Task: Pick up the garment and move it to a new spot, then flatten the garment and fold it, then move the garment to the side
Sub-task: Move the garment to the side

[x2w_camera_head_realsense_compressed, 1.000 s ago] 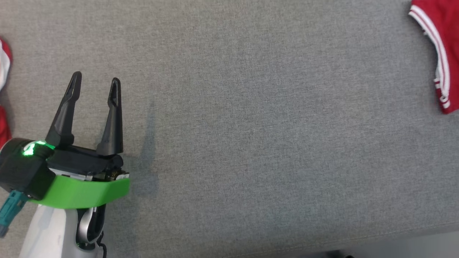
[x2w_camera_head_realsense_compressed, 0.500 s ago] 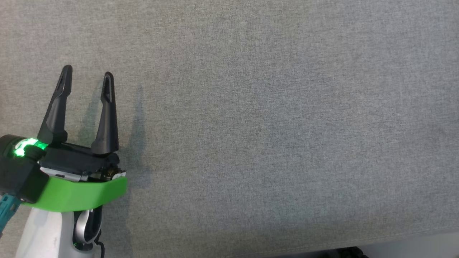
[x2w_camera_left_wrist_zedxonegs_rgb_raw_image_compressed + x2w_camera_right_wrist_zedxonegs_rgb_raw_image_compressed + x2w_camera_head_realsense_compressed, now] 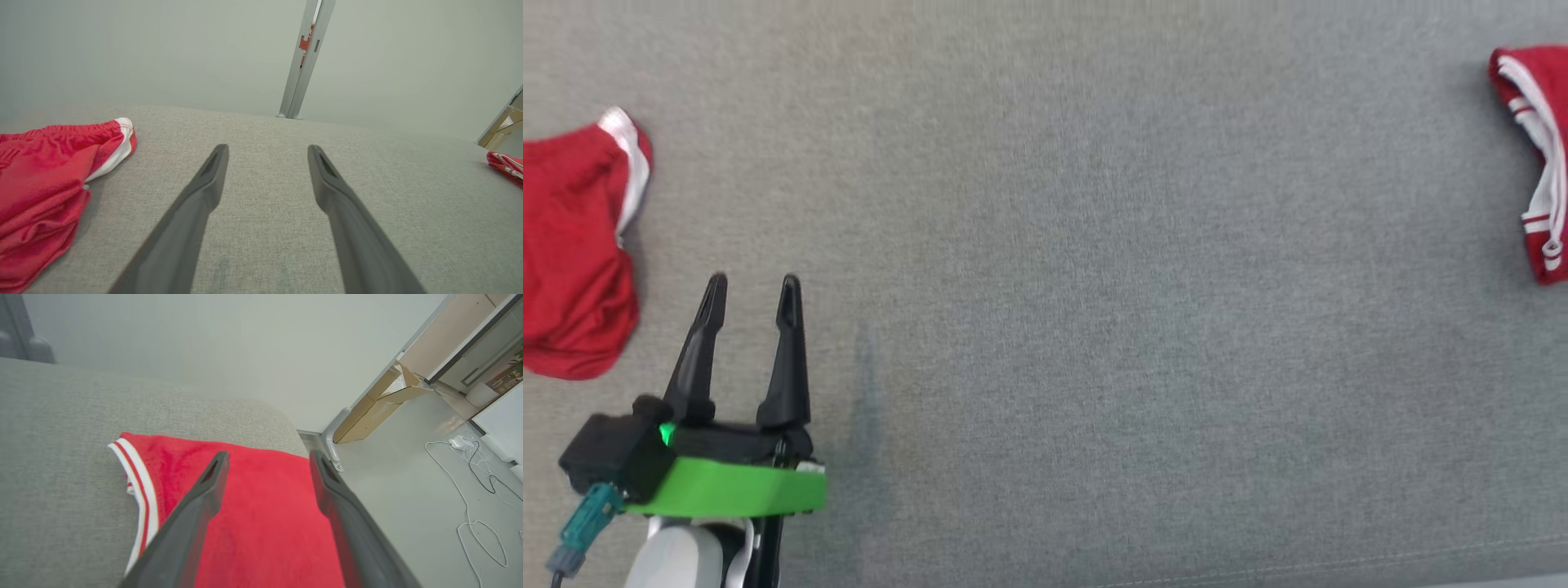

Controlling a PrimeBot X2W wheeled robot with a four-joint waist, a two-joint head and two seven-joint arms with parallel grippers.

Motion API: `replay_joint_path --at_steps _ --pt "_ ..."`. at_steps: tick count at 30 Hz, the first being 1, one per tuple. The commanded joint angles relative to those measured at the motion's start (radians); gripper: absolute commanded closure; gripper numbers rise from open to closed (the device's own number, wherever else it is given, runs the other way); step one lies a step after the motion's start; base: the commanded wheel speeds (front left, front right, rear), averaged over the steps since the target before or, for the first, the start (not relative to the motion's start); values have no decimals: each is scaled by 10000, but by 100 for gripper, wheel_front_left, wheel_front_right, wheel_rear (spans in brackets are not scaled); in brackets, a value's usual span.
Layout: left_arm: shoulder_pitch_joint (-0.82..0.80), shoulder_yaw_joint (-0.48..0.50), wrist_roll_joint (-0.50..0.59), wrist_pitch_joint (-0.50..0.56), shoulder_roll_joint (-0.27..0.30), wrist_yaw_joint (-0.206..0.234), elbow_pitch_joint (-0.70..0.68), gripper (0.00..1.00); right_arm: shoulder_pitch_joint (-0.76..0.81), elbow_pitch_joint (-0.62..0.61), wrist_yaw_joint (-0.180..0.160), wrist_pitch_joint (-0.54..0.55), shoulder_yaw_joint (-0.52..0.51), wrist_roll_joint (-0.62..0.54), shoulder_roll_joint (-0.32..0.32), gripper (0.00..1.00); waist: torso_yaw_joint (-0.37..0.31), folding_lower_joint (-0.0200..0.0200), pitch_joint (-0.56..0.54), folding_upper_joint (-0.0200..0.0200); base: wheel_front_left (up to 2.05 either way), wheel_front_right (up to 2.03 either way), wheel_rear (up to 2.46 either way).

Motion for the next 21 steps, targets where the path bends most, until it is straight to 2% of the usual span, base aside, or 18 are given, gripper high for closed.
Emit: replay_joint_path --at_steps 1,9,15,21 --pt "300 138 43 4 -65 -15 137 0 376 -202 -22 -233 159 276 237 0 238 1 -1654 0 0 0 0" --pt "1120 590 316 4 -371 216 996 0 2465 -2192 -21 -905 1221 1467 2022 0 148 1 -2987 0 0 0 0" --pt "1630 755 501 4 -518 216 1291 0 4087 -3288 -21 -1136 1893 1721 2758 0 69 1 -3569 0 0 0 0" --pt "1934 825 643 4 -422 212 1750 0 5094 -3758 -21 -1336 2779 1837 3189 0 -145 1 -3935 0 0 0 0"
